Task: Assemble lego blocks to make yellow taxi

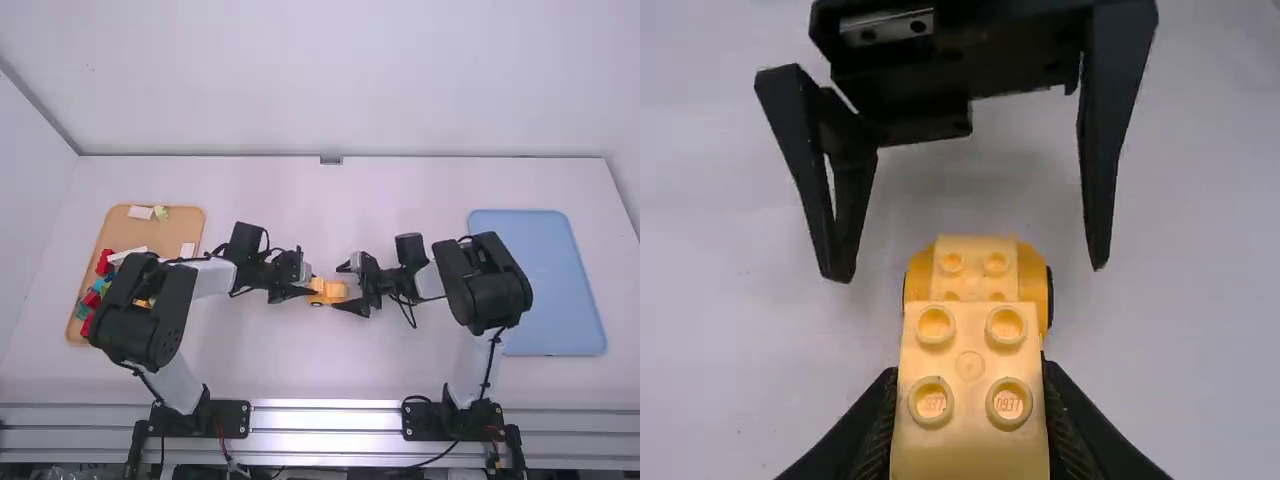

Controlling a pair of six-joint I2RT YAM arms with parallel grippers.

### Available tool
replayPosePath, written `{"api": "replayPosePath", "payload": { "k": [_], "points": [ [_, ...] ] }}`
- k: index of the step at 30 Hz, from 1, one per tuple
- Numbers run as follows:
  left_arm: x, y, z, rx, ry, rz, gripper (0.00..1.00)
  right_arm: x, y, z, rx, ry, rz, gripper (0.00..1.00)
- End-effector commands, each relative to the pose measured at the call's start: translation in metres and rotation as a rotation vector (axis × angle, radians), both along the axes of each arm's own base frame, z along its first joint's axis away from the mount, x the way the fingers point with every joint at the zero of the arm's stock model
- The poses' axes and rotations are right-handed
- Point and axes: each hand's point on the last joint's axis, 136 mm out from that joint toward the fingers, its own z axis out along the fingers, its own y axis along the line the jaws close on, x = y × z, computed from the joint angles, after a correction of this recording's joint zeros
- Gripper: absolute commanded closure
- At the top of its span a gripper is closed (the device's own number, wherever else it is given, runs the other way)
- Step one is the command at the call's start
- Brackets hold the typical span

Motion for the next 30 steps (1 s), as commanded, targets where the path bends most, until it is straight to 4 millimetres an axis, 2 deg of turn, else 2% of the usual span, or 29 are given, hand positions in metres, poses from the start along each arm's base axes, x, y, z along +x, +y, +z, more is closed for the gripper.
{"api": "replayPosePath", "payload": {
  "k": [1, 6, 9, 13, 16, 19, 24, 27, 30],
  "points": [
    [0.001, -0.002, 0.003, -0.011, 0.003, -0.005, 0.81, -0.001, 0.004, -0.001, -0.075, -0.036, -0.057, 0.02],
    [0.002, 0.000, 0.003, -0.011, 0.004, 0.003, 0.81, -0.001, 0.003, 0.000, -0.074, -0.079, -0.162, 0.01],
    [0.001, -0.001, 0.002, -0.007, 0.005, -0.002, 0.81, -0.003, 0.005, 0.000, -0.050, -0.085, -0.144, 0.01],
    [-0.001, -0.001, -0.002, -0.007, 0.014, -0.008, 0.80, 0.004, 0.010, -0.019, -0.072, -0.055, -0.110, 0.02],
    [-0.002, 0.000, -0.006, -0.005, 0.028, -0.005, 0.79, -0.005, 0.021, -0.010, 0.017, -0.050, 0.002, 0.00],
    [-0.002, -0.001, -0.006, -0.010, 0.033, -0.008, 0.80, -0.001, 0.016, -0.011, 0.011, -0.055, -0.008, 0.00],
    [-0.003, -0.002, -0.010, -0.006, 0.035, -0.012, 0.80, -0.005, 0.010, -0.019, -0.016, -0.080, -0.014, 0.06],
    [-0.004, -0.005, -0.014, -0.005, 0.038, -0.021, 0.80, -0.005, 0.012, -0.023, -0.041, -0.089, -0.019, 0.08],
    [-0.005, -0.007, -0.019, -0.003, 0.046, -0.028, 0.80, -0.007, 0.017, -0.026, -0.060, -0.099, -0.014, 0.14]
  ]
}}
